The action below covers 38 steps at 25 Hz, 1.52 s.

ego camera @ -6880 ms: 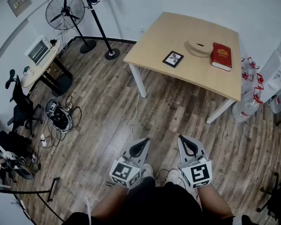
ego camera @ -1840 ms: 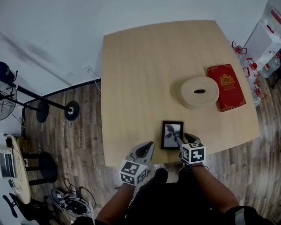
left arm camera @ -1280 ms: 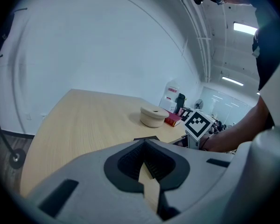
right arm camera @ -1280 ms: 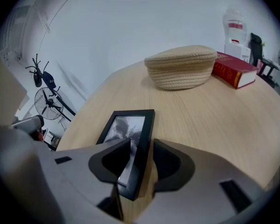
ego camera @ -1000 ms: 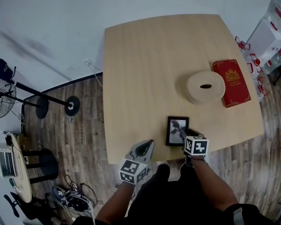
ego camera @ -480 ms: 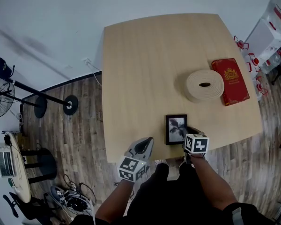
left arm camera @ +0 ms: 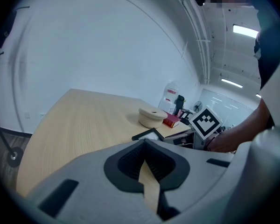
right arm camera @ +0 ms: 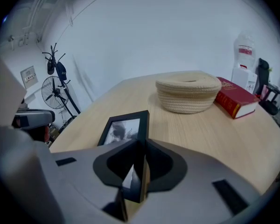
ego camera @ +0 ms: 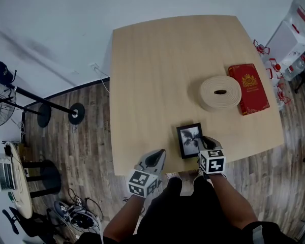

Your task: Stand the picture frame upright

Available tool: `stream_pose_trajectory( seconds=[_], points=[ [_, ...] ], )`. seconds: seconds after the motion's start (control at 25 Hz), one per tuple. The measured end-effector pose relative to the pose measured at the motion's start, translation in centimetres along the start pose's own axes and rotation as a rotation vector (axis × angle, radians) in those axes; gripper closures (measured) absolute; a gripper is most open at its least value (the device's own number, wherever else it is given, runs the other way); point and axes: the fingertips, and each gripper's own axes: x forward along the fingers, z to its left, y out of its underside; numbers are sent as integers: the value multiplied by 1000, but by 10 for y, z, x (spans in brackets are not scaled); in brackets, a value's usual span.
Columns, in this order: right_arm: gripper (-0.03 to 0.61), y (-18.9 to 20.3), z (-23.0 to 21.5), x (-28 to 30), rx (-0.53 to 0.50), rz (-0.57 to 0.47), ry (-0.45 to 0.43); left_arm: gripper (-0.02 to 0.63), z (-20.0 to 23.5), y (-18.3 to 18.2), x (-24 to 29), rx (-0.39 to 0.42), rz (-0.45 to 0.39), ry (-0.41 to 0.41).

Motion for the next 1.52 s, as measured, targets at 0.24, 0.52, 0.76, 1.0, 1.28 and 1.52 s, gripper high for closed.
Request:
stream_pose_trajectory(
  seconds=[0.24, 0.52, 0.76, 1.0, 1.28, 1.52],
  points=[
    [512, -20, -3, -18, -4, -95, -19, 614, -8, -3, 2, 16, 3, 2],
    [512, -46, -30, -43, 13, -208, -15, 614, -24, -3, 12, 19, 13, 8],
    [511, -58, -57, -57, 33, -268, -10, 614, -43, -4, 23, 25, 17, 17],
    [511, -68, -90, -66, 25, -309, -14, 614, -66, -5, 35, 28, 24, 9],
    [511, -80, -132, -66, 9, -333, -11, 614, -87, -2, 47, 23, 39, -12],
    [511, -85, -159, -58, 20, -343, -15, 614, -107, -1, 61, 31, 55, -15]
  ],
)
